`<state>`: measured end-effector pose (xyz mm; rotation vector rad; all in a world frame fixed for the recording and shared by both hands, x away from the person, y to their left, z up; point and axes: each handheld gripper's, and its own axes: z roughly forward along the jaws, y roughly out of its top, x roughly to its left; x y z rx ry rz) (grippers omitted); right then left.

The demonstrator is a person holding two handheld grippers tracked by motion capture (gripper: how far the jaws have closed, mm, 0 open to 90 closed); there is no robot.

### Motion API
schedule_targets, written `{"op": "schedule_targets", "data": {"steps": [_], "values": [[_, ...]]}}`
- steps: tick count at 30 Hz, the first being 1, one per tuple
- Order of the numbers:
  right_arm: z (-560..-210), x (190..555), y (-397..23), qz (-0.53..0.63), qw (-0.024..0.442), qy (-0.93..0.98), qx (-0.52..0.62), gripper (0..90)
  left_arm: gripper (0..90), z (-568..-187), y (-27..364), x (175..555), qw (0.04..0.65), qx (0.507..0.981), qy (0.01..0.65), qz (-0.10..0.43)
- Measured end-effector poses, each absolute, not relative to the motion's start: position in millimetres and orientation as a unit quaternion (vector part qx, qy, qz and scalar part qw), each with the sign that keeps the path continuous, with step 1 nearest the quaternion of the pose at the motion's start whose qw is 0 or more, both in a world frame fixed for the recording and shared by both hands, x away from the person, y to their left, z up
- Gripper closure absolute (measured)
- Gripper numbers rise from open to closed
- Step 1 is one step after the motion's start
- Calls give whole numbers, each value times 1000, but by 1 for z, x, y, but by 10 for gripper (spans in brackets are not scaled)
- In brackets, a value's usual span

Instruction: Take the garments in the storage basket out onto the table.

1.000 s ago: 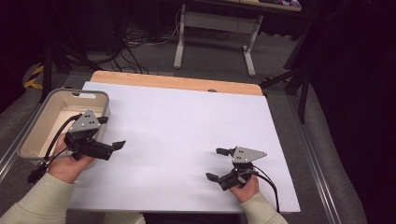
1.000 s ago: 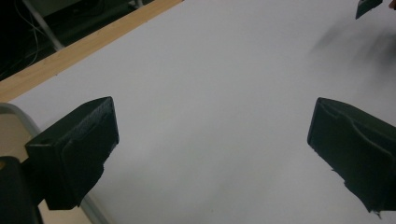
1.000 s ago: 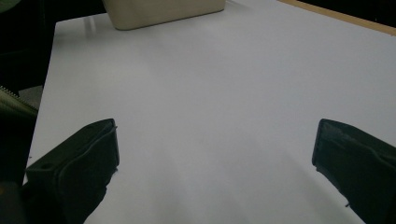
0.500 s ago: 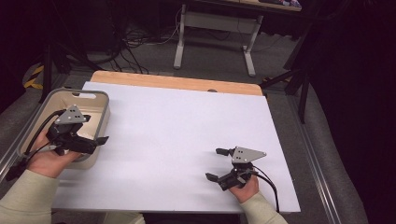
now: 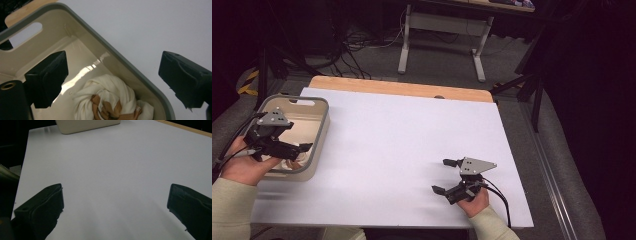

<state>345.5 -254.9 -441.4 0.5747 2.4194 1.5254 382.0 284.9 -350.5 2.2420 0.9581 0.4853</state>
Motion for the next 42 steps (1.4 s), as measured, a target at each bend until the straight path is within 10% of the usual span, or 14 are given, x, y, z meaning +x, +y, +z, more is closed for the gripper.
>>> {"op": "schedule_targets", "data": {"steps": [42], "values": [[-443, 346, -255, 515, 102, 827, 200, 10, 126, -403, 296, 432, 121, 914, 384, 39]]}}
